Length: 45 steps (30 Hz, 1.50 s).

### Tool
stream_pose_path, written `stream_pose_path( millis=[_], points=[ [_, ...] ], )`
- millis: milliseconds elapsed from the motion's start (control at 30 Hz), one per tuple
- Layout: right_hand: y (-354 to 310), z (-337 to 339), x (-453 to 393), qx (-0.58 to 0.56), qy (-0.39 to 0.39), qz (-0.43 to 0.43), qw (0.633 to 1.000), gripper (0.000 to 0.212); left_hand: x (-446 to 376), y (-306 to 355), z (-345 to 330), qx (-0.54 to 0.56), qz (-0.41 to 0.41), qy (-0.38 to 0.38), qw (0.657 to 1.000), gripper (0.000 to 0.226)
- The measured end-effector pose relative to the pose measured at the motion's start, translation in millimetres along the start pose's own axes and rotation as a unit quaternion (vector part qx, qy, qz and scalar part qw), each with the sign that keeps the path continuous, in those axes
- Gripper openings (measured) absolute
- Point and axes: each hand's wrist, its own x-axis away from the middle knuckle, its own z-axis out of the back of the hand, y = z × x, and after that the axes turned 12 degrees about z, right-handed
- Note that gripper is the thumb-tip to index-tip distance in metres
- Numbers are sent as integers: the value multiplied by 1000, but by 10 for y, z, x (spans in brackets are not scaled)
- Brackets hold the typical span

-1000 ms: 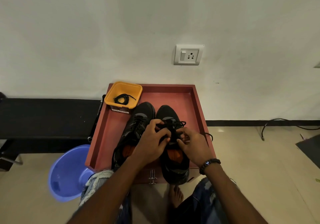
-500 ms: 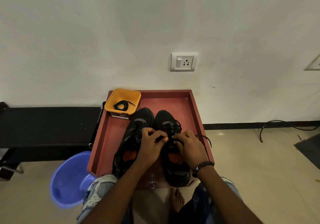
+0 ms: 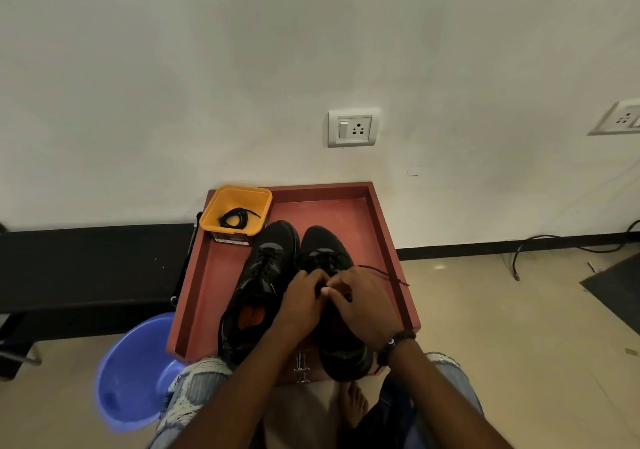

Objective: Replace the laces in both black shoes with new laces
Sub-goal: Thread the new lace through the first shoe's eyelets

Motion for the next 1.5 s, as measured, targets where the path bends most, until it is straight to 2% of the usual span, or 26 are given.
stream_pose_path(
  millis=[100,167,300,400,467,533,667,733,833,900,1000,1133,1267,1367,1500],
  points=[
    [159,-7,86,-19,-16,-17,1000,27,-21,45,43,-20,-32,11,999,19],
    [177,-17,98,-12,-21,-21,999,34,-6,102,26,10,-30,22,999,16],
    [186,-18,35,8,-4,-58,998,28,44,202,-18,70,15,45,996,10],
    [230,-32,-1,44,0,-65,997,21,106,236,58,127,-2,46,991,7],
    [270,-14,-25,42,26,-81,996,21,183,252,154,195,-12,34,980,9],
    [302,-14,-49,46,27,-80,995,22,252,213,242,216,-1,25,976,10],
    [253,-25,-46,118,3,-54,992,20,273,97,300,85,58,-11,995,11],
    [207,-38,-28,135,16,-51,989,21,249,124,303,39,81,4,996,17],
    [175,-57,-32,139,-2,-42,989,22,203,274,291,1,80,22,997,22],
    [186,-62,-57,100,1,-55,993,28,174,372,257,-63,51,32,996,23],
    [224,-49,-66,5,62,-120,991,25,122,494,165,-217,-5,51,975,36],
    [319,-77,-19,-54,107,-137,983,13,13,605,38,-351,-20,57,934,41],
    [355,-82,-9,-82,121,-147,978,11,-95,571,-68,-352,-34,88,931,24],
    [387,-99,-7,-83,129,-149,977,11,-112,477,-92,-324,-53,100,939,26],
    [426,-115,-31,-94,131,-145,976,19,13,305,6,-243,-129,127,953,28]
  ],
)
